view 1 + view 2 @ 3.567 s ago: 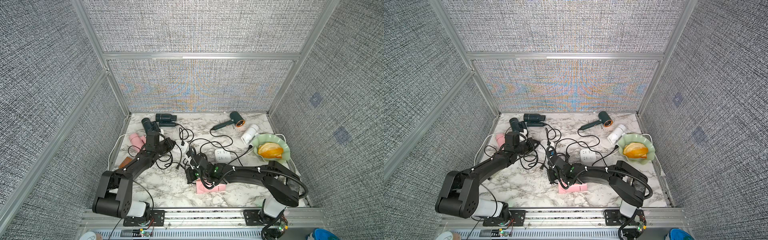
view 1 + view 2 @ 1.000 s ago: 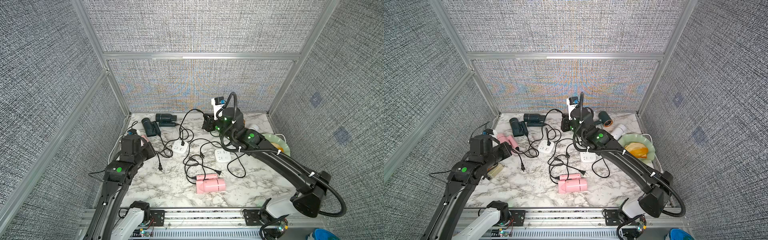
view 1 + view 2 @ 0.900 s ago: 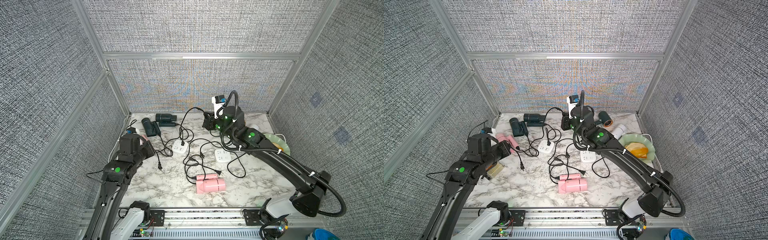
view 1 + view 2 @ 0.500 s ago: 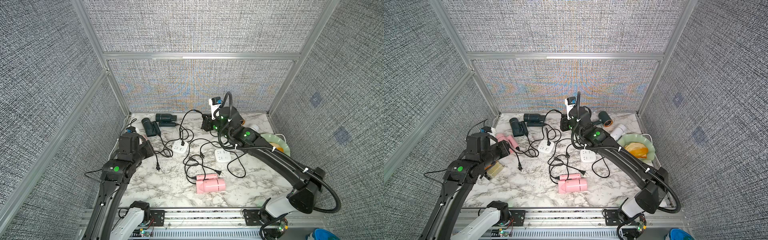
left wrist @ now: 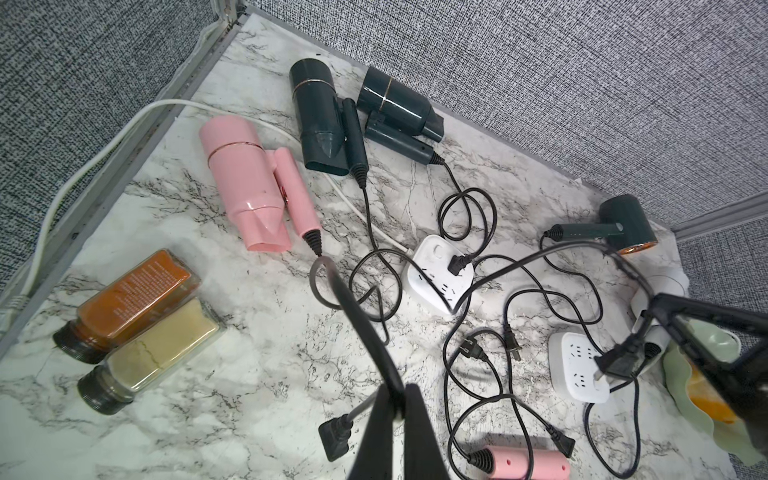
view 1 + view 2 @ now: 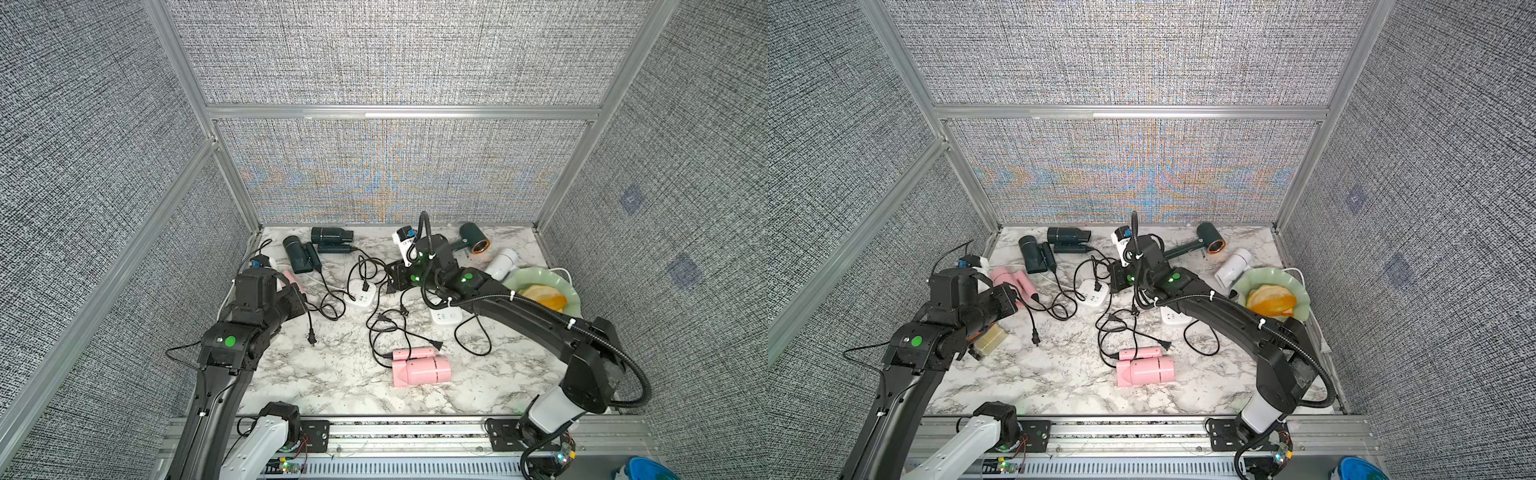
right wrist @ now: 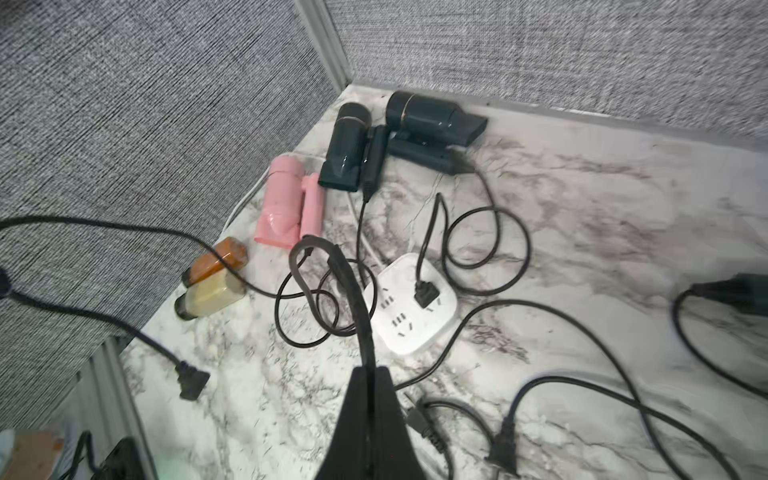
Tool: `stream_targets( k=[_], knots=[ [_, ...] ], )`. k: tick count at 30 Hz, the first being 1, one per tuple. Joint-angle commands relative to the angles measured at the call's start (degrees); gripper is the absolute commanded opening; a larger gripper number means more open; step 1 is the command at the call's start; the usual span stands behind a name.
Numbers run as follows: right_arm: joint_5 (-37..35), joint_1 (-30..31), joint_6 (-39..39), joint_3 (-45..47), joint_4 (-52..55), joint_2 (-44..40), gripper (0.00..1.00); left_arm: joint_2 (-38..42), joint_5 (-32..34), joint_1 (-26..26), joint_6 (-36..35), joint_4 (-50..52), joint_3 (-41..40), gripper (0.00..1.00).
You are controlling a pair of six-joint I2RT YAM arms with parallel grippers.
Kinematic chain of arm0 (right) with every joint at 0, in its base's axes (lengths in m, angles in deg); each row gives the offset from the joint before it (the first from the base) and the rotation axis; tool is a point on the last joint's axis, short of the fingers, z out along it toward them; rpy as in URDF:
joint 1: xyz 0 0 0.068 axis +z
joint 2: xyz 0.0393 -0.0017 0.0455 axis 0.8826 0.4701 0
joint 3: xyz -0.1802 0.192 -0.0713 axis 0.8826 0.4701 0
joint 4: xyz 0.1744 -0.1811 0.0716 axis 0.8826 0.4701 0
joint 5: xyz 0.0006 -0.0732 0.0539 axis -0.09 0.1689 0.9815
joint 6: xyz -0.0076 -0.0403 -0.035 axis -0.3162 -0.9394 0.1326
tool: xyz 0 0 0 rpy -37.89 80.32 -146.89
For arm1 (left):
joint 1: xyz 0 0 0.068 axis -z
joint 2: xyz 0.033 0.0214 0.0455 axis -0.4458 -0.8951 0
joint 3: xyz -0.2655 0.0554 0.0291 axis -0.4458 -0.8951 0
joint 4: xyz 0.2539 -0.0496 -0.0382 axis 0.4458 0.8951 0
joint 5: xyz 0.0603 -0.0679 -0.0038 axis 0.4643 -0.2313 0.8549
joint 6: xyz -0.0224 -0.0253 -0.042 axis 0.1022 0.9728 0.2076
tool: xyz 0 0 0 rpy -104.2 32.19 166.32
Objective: Charge the blow dryers
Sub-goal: Adjust the charging cable at the center of the board.
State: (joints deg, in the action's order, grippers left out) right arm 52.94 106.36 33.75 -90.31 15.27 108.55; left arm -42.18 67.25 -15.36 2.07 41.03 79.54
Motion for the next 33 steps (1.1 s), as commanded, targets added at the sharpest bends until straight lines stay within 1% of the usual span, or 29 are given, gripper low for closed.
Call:
stream_targets(
  k=[1,5,6,7,8,12,15,19,24,27,30,33],
  knots=[
    [6.9,2.0,1.5,1.2,-5.4,1.7,0.05,0.5,-1.5,-0.1,-0.4,-2.1,-3.2,0.01],
    [4.7,3.4,2.5,0.6,-5.1,4.5,0.05,0.4,-0.9,0.0,-0.4,-1.5,-3.5,0.01],
    [-0.4,4.2,4.4,-0.6,-3.1,6.6,0.05,0.4,0.2,-0.2,-0.2,-0.5,-3.0,0.01],
    [-12.1,4.3,8.7,-0.2,-0.3,7.8,0.05,0.5,2.3,-0.5,-0.5,0.5,-2.4,0.01],
    [-17.1,4.2,9.4,1.1,0.5,6.2,0.05,0.1,2.6,-1.1,-0.6,-0.3,-3.9,0.01],
    [-22.4,3.2,9.6,2.9,2.6,2.9,0.04,-0.7,2.2,-2.5,-0.7,-3.0,-7.1,0.0],
    [-23.0,1.6,8.7,5.0,2.2,-0.5,0.04,-1.1,0.4,-4.3,-0.7,-5.6,-10.1,0.0],
    [-22.4,0.4,6.6,7.5,1.3,-4.5,0.05,-2.4,-3.8,-5.9,0.0,-9.6,-14.2,0.0],
    [-23.3,-0.7,5.5,9.2,1.6,-8.4,0.04,-4.4,-5.6,-6.4,0.9,-13.6,-19.0,0.0],
    [-23.4,-0.9,4.8,9.8,1.2,-10.5,0.05,-5.9,-4.8,-6.4,1.5,-15.5,-21.4,0.0],
    [-22.8,-0.9,3.9,10.3,0.6,-12.1,0.05,-7.2,-6.3,-6.4,2.6,-18.5,-24.2,0.04],
    [-21.7,-0.9,3.0,10.8,-0.5,-13.5,0.05,-9.1,-7.4,-6.4,4.3,-21.5,-26.2,0.06]
  ],
)
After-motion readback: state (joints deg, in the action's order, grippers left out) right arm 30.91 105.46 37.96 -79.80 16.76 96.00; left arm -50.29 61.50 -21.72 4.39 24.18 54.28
